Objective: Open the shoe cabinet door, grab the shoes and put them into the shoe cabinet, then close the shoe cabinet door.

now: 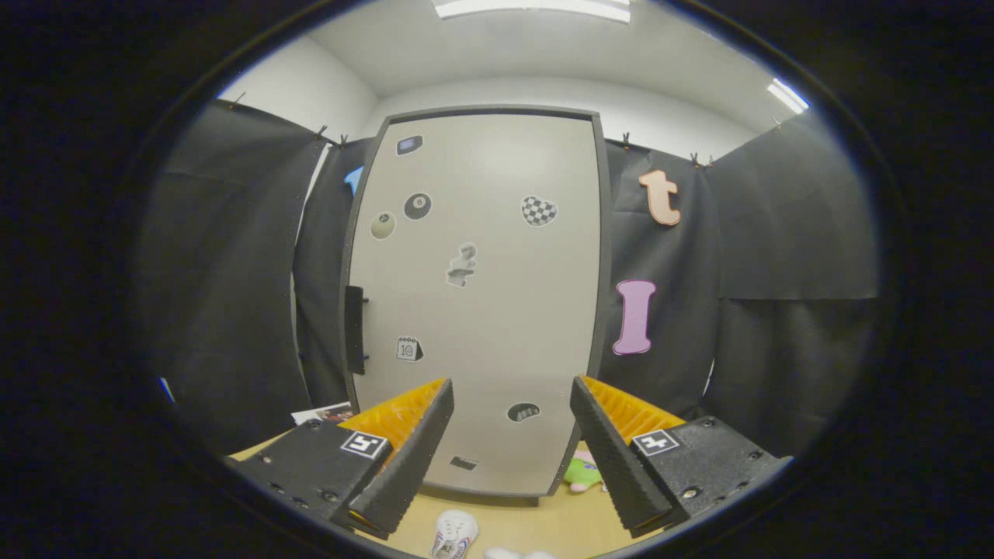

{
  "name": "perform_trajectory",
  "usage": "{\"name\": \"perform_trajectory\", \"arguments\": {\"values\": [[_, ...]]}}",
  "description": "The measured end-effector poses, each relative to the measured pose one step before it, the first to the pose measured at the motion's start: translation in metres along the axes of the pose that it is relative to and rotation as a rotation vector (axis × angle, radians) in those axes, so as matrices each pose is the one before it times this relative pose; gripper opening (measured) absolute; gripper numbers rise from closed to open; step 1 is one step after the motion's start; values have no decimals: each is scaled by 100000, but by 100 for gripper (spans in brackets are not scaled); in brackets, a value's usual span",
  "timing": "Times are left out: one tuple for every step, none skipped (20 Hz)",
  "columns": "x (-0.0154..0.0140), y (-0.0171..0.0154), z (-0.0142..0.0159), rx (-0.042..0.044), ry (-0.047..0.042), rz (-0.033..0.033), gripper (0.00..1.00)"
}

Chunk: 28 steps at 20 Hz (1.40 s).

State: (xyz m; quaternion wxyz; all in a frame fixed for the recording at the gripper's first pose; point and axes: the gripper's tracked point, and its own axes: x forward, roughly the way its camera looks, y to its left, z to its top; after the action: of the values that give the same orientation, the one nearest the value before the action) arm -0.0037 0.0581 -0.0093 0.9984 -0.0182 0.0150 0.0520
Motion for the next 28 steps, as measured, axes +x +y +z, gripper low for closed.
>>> {"name": "perform_trajectory", "arguments": {"values": [[149, 593, 71, 189, -313, 1760, 99], [289, 318, 207, 48, -1077, 481, 100], [382, 215, 146, 223, -1141, -450, 99], [432, 722, 86, 663, -787, 710, 99], [626, 1048, 28, 419, 169, 1533, 99], [769, 1091, 108, -298, -438, 1349, 99], [1017, 1172, 145, -724, -405, 814, 99], [1033, 1360, -177, -819, 171, 1286, 99], [1069, 1537, 75, -259, -434, 1246, 99], [1138, 1412, -10, -249, 347, 790, 99], [1089, 1398, -107, -577, 327, 607, 99], [983, 1237, 107, -57, 221, 417, 99], [986, 1313, 163, 337, -241, 507, 99], [856, 1203, 91, 950, -243, 745, 99], [785, 1258, 64, 1010, 62, 804, 99], [821, 1101, 45, 398, 221, 814, 99], [746, 921, 41, -135, 414, 247, 99], [654, 827, 96, -12, -305, 248, 99], [766, 572, 49, -275, 51, -368, 99], [685, 390, -236, -523, 590, -1037, 99], [726, 243, -193, -265, 519, -805, 99], [736, 29, -425, 632, 1634, -1265, 97], [505, 142, -272, 1827, 770, -132, 96], [532, -111, -213, 1390, 865, -1064, 94], [468, -429, -165, 564, 853, -1524, 92], [390, -230, -224, 634, 537, -737, 88], [256, -121, -186, 1026, 904, -568, 86], [258, 32, -91, 1358, 649, 376, 84]]}}
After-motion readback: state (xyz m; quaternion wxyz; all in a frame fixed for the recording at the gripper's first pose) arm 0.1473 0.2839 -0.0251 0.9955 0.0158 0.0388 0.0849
